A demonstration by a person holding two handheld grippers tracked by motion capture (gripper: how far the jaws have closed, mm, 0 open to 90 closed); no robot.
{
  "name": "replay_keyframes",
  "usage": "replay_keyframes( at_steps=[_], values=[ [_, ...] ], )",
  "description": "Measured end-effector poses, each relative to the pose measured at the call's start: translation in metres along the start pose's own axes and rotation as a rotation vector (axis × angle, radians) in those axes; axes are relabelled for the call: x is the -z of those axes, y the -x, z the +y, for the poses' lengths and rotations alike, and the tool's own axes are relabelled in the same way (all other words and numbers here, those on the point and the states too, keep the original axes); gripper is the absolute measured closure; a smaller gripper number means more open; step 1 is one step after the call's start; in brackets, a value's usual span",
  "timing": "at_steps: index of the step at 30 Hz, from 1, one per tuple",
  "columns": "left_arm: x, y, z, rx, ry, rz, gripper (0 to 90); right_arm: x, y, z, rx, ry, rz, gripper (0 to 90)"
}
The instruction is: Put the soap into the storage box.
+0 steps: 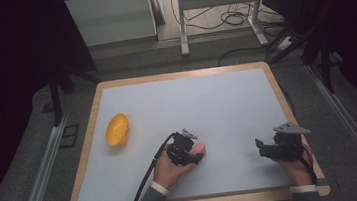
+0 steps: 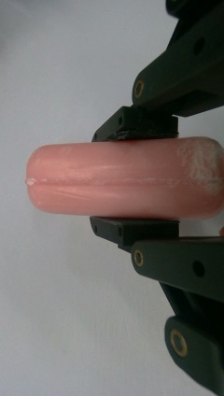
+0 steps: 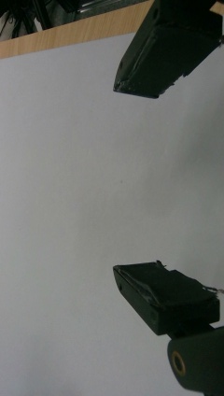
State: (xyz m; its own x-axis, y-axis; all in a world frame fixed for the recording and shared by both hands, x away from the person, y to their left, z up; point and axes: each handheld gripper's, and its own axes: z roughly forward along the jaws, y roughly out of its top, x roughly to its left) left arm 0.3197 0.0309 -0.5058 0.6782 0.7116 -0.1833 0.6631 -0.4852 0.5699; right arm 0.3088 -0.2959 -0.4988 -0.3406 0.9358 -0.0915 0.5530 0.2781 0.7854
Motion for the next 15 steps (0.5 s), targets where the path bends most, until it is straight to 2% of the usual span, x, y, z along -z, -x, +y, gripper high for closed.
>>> replay_keyframes(
  at_steps=[9,15],
  values=[
    [0.013,-0.005,0.000,0.011,0.053,-0.025,59.9,0.002,0.001,0.001,-0.008,0.012,-0.008,10.4],
    [0.025,-0.012,-0.001,0.022,0.079,-0.017,60.0,0.002,0.002,0.001,-0.006,0.012,-0.008,10.4]
  ],
)
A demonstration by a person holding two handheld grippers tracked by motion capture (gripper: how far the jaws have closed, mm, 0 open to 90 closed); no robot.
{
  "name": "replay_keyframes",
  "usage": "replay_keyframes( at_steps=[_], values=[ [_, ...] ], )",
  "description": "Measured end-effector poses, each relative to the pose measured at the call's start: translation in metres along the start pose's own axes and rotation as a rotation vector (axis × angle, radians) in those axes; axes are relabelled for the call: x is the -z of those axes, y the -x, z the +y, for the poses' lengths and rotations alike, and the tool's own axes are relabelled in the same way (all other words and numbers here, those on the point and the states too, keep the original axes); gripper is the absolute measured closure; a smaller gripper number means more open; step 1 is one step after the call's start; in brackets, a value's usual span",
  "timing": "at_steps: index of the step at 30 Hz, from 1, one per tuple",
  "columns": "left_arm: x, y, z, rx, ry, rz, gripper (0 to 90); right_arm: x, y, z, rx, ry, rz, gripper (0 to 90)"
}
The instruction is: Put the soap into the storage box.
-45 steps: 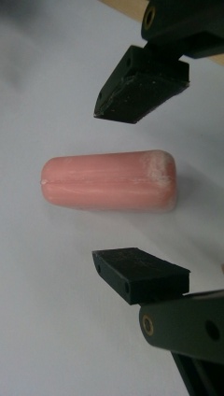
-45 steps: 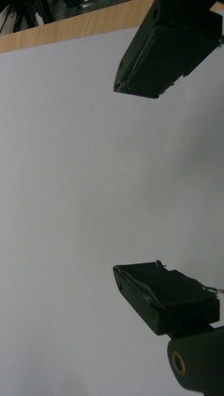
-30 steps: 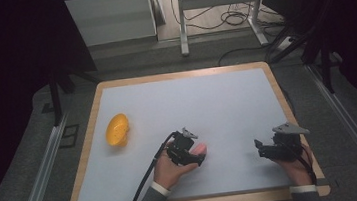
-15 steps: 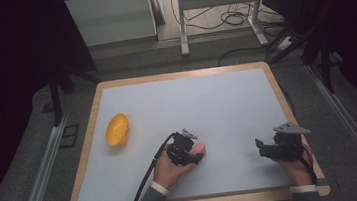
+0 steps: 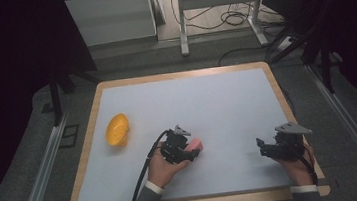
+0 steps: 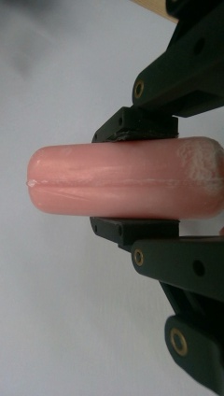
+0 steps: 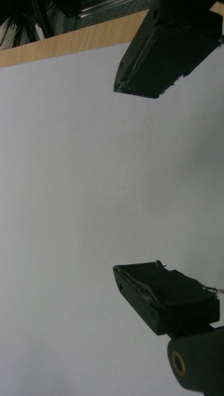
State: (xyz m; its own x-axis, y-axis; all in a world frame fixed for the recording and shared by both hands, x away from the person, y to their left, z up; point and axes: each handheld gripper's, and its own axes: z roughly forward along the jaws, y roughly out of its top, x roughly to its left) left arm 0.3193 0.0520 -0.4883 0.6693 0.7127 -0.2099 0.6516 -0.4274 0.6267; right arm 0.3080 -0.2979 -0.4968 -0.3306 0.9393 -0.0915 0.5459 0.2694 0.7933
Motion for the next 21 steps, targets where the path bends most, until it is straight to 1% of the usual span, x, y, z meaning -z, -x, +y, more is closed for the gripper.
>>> replay_keyframes(
  at_steps=[3,10,16,21],
  values=[
    [0.004,-0.002,0.000,-0.002,0.003,0.013,60.0,0.000,0.000,0.000,0.000,0.000,-0.002,10.3],
    [0.014,-0.007,0.001,-0.001,0.016,0.028,60.0,0.000,0.000,0.000,0.001,0.001,-0.001,10.4],
    [0.021,-0.012,0.000,0.009,0.035,0.037,60.0,0.001,0.000,0.000,0.001,0.002,-0.002,10.4],
    [0.028,-0.018,0.000,0.016,0.041,0.048,60.1,0.000,0.000,0.000,0.001,0.000,-0.003,10.4]
  ],
)
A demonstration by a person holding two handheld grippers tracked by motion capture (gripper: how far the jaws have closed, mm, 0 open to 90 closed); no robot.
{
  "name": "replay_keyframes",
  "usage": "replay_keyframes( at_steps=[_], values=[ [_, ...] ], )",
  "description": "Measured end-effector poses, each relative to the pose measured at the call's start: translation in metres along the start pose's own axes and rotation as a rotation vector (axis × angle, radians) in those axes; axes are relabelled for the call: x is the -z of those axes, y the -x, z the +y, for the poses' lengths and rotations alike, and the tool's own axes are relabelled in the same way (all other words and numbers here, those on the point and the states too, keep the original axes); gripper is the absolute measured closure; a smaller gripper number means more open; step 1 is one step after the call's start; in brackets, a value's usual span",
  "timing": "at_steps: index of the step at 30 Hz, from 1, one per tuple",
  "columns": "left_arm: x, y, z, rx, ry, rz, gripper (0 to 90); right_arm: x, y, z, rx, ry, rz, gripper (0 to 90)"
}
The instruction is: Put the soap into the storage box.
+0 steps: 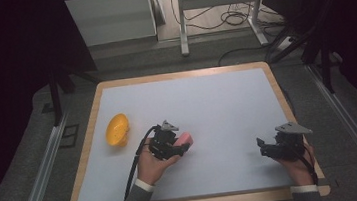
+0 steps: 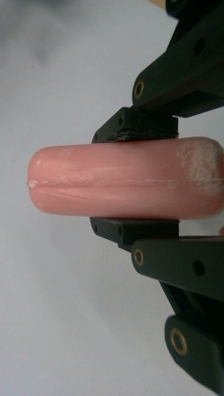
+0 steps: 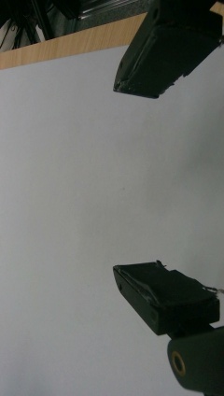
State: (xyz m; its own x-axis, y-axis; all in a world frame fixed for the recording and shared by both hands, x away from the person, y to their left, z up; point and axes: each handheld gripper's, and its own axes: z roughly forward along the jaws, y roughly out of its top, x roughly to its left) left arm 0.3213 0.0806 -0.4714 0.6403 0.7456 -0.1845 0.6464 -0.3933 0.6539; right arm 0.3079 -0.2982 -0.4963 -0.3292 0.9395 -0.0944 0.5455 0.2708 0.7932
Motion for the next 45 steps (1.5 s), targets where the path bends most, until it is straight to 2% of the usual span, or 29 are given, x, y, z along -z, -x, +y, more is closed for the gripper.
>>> replay_keyframes(
  at_steps=[21,45],
  values=[
    [0.026,-0.022,-0.003,0.018,0.030,0.052,60.1,-0.001,-0.001,0.000,0.005,-0.004,-0.001,10.3],
    [0.044,-0.041,-0.002,0.050,0.057,0.090,60.1,-0.001,-0.001,0.000,0.004,-0.003,0.000,10.4]
  ],
)
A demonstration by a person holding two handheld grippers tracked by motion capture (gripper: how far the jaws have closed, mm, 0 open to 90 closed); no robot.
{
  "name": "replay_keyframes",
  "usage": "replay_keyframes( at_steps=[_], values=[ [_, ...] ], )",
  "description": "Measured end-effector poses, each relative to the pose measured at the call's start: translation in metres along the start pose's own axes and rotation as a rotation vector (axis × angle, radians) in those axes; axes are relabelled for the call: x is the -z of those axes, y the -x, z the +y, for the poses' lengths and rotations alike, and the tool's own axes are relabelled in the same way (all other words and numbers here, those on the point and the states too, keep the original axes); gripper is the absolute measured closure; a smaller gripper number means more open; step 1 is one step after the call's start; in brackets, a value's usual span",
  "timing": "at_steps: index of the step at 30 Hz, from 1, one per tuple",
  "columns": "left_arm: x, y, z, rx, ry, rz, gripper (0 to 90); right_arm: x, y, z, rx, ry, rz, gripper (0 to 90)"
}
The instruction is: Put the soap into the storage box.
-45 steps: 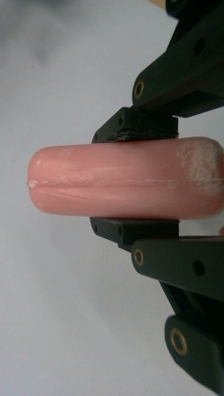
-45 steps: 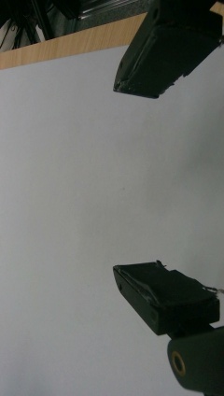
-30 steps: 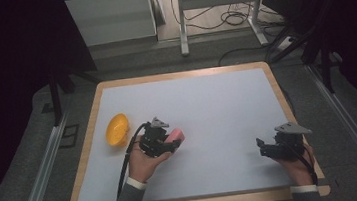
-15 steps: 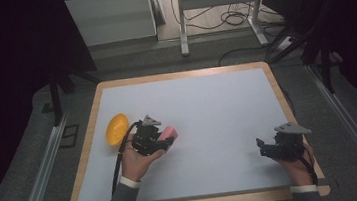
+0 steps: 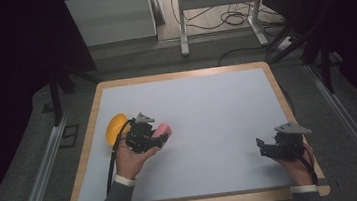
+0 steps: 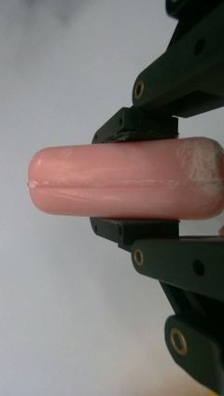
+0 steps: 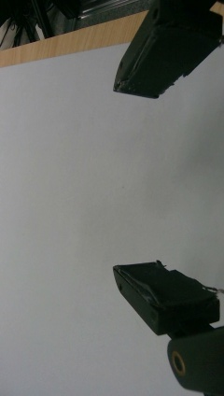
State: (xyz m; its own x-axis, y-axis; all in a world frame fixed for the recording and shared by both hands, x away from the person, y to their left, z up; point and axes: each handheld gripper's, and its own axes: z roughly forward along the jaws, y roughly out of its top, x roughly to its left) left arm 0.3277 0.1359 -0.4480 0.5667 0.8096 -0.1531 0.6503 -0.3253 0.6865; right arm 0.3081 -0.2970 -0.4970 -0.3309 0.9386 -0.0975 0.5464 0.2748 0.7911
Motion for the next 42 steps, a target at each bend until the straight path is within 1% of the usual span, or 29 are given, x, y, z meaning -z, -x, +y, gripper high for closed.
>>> replay_keyframes(
  at_steps=[4,13,16,22,30,39,42],
  values=[
    [0.003,-0.003,0.001,0.007,-0.001,0.012,60.1,0.000,0.000,0.000,-0.001,-0.001,0.000,10.4],
    [0.008,-0.012,0.001,0.016,0.006,0.025,60.1,0.000,-0.001,0.000,0.001,-0.002,0.001,10.3],
    [0.011,-0.016,0.002,0.029,0.012,0.031,60.1,0.000,0.000,0.000,0.000,-0.002,0.000,10.3],
    [0.018,-0.023,0.003,0.040,0.026,0.049,60.1,0.000,0.001,0.000,-0.001,-0.003,-0.002,10.4],
    [0.021,-0.029,0.002,0.047,0.029,0.055,60.1,-0.001,0.000,0.000,0.004,-0.007,-0.004,10.3],
    [0.026,-0.036,0.003,0.067,0.041,0.066,60.1,0.000,0.000,0.000,0.000,-0.002,-0.004,10.4],
    [0.027,-0.039,0.003,0.071,0.039,0.073,60.1,0.000,0.000,0.000,0.002,0.000,0.000,10.4]
  ],
)
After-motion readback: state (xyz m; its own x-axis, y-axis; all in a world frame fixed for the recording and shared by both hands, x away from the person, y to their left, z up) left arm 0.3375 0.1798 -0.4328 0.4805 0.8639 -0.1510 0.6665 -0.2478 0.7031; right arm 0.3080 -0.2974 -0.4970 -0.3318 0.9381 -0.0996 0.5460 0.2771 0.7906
